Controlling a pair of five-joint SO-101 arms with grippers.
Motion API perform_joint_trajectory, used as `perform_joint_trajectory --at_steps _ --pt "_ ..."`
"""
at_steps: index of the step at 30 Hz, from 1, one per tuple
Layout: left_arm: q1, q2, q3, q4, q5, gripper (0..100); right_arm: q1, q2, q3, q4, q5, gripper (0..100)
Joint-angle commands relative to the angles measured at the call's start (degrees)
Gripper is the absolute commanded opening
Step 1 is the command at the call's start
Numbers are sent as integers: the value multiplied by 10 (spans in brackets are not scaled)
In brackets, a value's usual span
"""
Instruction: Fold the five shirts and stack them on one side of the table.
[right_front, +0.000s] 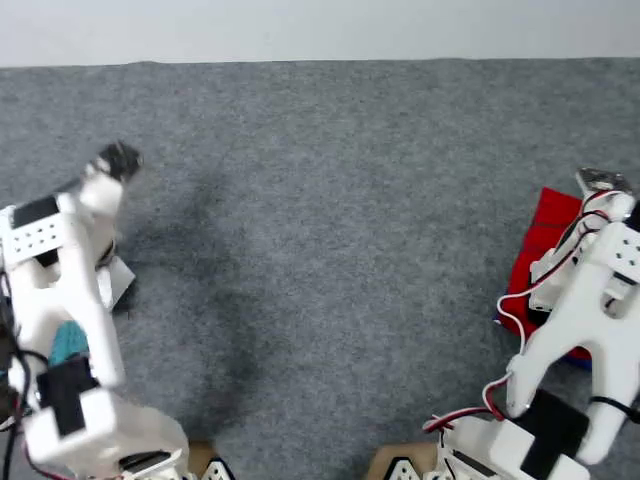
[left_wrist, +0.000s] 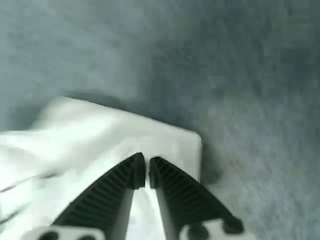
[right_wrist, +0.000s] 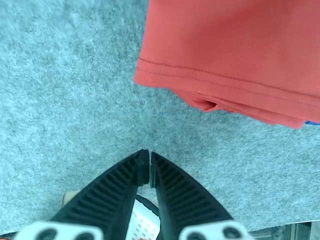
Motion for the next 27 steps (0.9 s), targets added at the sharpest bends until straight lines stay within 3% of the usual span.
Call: perform_joint_trajectory --at_steps 1,7,17,22,27 --pt "37 -112 -80 26 84 4 -2 -27 -4 20 4 9" --pt "114 -211 -195 26 216 4 -2 -27 -4 21 4 9" --pt "311 -254 -374 30 347 4 -5 -28 -4 22 4 9" --pt "394 -252 -378 52 351 4 -7 -28 -4 22 4 9" --pt "360 -252 -269 90 338 4 -46 -29 -4 22 4 9"
